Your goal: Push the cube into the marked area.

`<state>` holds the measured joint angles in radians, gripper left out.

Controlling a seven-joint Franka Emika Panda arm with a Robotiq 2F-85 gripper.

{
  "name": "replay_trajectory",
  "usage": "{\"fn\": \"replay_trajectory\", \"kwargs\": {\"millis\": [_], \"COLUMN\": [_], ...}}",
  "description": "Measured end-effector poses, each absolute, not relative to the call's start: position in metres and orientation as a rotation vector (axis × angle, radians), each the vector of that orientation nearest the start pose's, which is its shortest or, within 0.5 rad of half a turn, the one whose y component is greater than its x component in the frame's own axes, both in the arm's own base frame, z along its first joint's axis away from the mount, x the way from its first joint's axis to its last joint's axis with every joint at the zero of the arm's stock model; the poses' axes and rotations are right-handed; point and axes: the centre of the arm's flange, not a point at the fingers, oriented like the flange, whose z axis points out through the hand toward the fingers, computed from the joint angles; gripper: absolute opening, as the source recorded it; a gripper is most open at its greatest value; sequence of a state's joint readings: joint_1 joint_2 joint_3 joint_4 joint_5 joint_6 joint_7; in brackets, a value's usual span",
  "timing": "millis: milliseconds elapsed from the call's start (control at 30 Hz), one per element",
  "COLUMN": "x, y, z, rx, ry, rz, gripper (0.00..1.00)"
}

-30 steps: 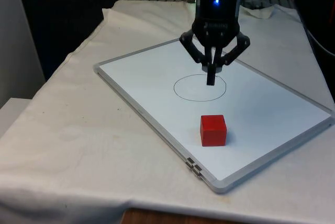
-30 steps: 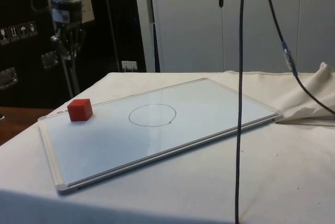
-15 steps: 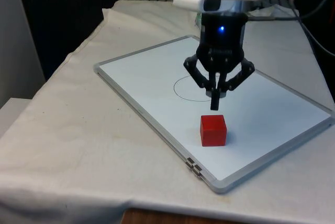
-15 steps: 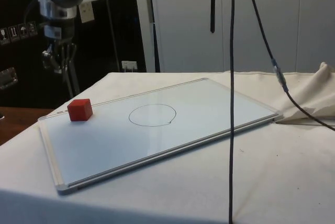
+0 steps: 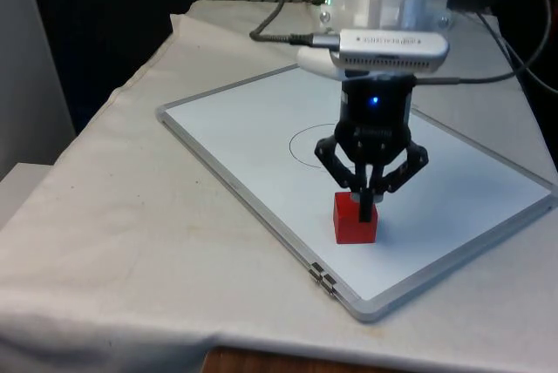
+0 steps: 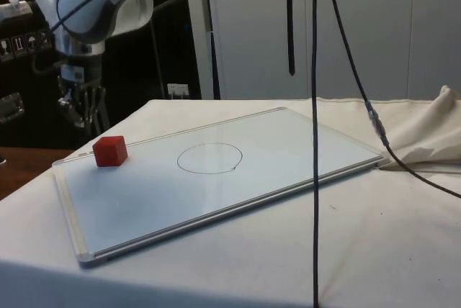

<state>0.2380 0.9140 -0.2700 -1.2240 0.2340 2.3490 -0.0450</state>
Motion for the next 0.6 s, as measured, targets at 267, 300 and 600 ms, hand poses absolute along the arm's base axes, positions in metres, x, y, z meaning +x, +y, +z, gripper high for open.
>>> {"fn": "replay_trajectory", "kwargs": {"millis": [267, 300, 600], "x": [0.783, 0.783, 0.781], "y": [0.043, 0.043, 0.038], "z": [0.223, 0.221, 0.214], "rx": [-3.146, -3.147, -3.167], "ry": [0.013, 0.015, 0.040], "rz": [-0.370, -0.369, -0.342], "gripper": [0.00, 0.00, 0.00]}}
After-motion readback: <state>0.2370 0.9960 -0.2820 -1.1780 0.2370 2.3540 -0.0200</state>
